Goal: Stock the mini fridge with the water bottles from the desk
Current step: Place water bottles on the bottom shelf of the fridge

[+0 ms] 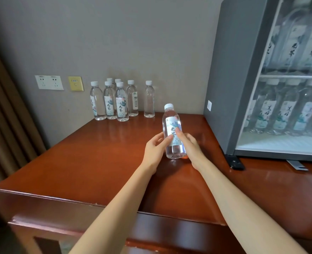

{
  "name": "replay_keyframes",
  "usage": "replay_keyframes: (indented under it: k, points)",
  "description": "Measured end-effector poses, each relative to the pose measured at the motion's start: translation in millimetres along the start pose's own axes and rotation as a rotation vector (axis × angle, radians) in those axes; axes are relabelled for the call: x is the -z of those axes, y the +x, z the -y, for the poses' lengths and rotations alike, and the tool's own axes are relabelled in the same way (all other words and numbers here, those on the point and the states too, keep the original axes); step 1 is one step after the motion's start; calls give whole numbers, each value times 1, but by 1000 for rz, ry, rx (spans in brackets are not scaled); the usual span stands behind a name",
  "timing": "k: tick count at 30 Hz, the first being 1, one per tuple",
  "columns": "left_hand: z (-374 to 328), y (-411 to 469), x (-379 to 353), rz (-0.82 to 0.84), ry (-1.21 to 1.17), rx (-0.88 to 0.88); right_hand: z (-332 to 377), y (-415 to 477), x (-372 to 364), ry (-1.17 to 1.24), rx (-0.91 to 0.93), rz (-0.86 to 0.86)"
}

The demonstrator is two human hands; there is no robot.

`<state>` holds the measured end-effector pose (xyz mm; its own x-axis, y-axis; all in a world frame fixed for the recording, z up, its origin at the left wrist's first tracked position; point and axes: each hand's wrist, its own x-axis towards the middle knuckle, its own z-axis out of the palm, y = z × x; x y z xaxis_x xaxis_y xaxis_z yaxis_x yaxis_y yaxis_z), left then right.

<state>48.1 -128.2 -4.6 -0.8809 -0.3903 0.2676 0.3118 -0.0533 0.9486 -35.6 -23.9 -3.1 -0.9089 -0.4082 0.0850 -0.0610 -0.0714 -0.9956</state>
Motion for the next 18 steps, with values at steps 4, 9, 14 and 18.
replay_keyframes:
  k: [4,9,14,18]
  points:
    - [-5,-12,0,56,8,-23,1,-12,6,11,2,13]
    - [-10,-25,-1,114,-3,2,1,-26,11,44,20,44]
    - [-14,-41,-2,158,-30,1,2,-43,19,59,43,112]
    - [-16,-54,-4,138,-25,-14,3,-58,23,95,83,158]
